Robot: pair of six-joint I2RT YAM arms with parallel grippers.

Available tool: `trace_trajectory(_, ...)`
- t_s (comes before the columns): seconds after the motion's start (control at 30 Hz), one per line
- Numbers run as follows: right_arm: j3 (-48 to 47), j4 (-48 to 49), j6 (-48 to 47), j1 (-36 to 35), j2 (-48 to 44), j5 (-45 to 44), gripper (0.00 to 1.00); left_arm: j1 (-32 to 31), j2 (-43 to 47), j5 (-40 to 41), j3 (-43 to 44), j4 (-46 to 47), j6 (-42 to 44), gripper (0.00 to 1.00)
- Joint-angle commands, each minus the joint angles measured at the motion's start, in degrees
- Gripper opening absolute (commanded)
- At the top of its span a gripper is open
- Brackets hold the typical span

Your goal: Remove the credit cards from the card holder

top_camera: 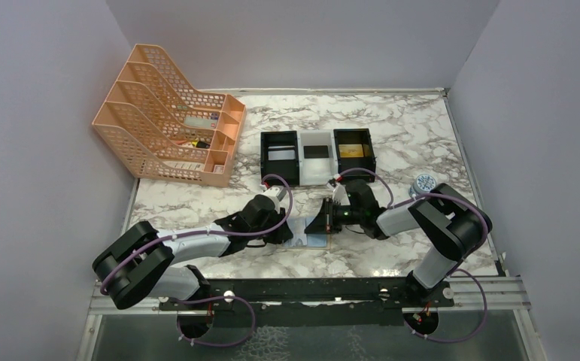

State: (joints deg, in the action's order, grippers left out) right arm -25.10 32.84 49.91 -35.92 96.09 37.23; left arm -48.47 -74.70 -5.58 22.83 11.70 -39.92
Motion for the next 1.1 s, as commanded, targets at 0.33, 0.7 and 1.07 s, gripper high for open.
trace_trajectory(0.33,1.6,-3.6,-4.1,2.5,-3.3,2.0,0.01,-0.1,-0.5,4.0,-0.7,-5.7,1.6,0.21)
trace_trajectory(0.7,2.1,-1.0,-1.9,2.6,-1.6,1.3,0.01,-0.3,6.8,3.2,1.5,-5.9,0.3,0.36)
trace_trajectory(1.07,2.1,-0.6,-1.3,2.5,-1.8,0.6,0.01,-0.6,0.1,-4.6,1.9,5.1,-0.5,0.40)
